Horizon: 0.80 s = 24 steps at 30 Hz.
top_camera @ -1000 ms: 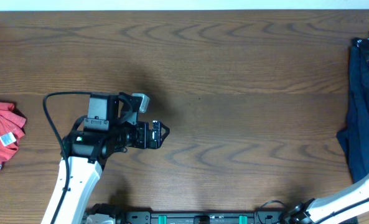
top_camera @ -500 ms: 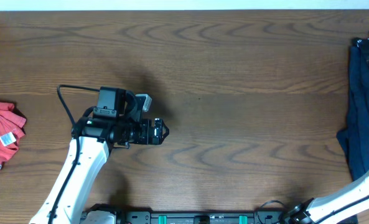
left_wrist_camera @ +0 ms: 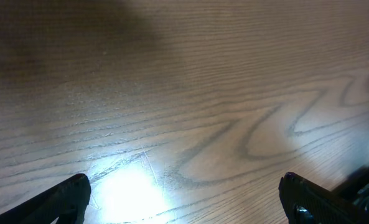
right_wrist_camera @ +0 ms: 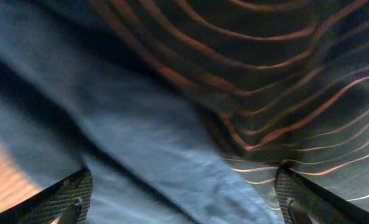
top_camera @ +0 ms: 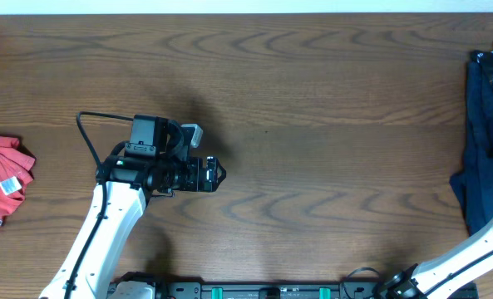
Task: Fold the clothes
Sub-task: 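Move the right gripper to the dark clothes pile at right edge, then grasp the black contour-print shirt with the right gripper and lift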
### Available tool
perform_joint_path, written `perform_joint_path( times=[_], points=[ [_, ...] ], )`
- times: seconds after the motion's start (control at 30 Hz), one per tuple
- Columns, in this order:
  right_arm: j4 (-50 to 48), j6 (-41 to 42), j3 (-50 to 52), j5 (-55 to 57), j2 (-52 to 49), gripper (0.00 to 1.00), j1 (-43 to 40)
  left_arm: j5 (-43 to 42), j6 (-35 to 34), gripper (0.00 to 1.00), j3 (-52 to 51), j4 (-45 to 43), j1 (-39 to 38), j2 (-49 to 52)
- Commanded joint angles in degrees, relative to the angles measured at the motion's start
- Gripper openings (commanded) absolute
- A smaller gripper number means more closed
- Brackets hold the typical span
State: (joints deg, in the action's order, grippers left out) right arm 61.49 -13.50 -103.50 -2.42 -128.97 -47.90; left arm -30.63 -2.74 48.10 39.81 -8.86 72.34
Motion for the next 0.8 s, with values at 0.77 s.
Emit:
perform_joint_path(
  times=[0.77],
  points=[
    [-2.2, 7.9, -1.5, 2.0, 0.0, 0.73, -4.2, 0.7, 0.8, 0.98, 0.9, -0.2, -0.3, 0.2]
  ],
)
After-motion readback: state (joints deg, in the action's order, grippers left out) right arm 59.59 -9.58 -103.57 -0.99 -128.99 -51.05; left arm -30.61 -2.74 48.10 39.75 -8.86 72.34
